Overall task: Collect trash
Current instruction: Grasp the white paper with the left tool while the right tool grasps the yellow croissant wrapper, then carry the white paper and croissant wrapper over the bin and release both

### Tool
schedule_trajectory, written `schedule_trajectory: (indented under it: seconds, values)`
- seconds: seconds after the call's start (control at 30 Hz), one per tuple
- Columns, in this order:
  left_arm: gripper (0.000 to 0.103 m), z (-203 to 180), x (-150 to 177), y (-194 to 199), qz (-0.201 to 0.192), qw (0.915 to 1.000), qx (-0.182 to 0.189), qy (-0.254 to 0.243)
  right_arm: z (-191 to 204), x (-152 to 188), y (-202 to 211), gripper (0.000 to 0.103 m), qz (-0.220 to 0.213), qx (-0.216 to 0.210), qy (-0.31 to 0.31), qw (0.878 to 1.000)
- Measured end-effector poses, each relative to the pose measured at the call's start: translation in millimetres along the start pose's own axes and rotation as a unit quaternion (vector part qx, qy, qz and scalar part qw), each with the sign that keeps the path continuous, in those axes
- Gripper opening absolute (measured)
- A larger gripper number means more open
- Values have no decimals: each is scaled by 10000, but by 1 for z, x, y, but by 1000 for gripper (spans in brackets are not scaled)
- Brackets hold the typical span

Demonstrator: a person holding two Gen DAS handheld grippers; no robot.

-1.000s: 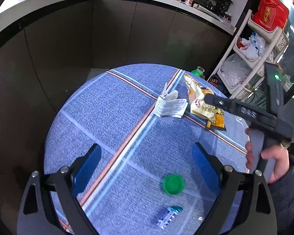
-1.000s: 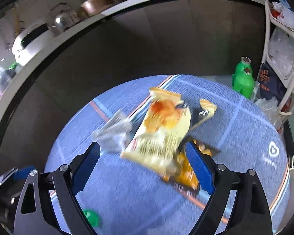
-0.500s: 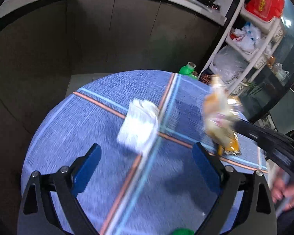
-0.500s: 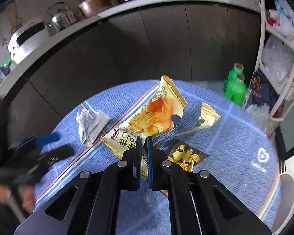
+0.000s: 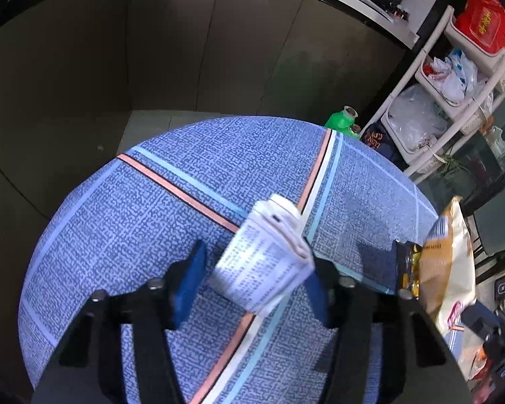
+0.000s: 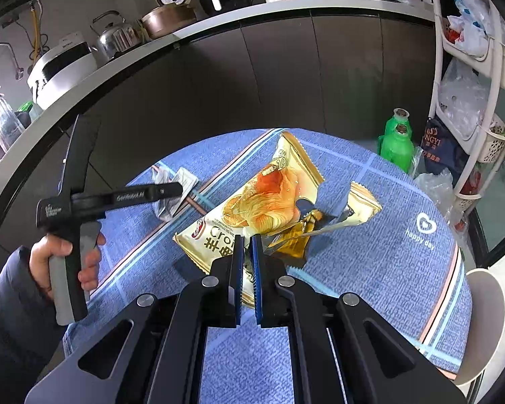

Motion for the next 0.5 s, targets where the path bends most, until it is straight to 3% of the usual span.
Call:
schedule_trajectory:
  seconds: [0.07,0.33,0.5]
  values:
    - [38,-1,3,0,21,9999,-86,-60,0,1,2,5,-4,-56,-22,10000]
    - [35,-17,20,34,-200,9996,208,36,2,9,29,5,-137,-146,-17,9998]
    - [36,-49,29,73,-521,9974,489,-124,-3,21,55,5,-255,-185,-84,9995]
Point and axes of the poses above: each gripper's, at about its wrist camera, not at the fingertips, and y roughly against the way its jaws point, z to its left, x to its underside, the point moved 2 cm from there along -y, roughly the way its jaws point, and after that the axes turned 7 degrees about -y, right-handed, at the moved point
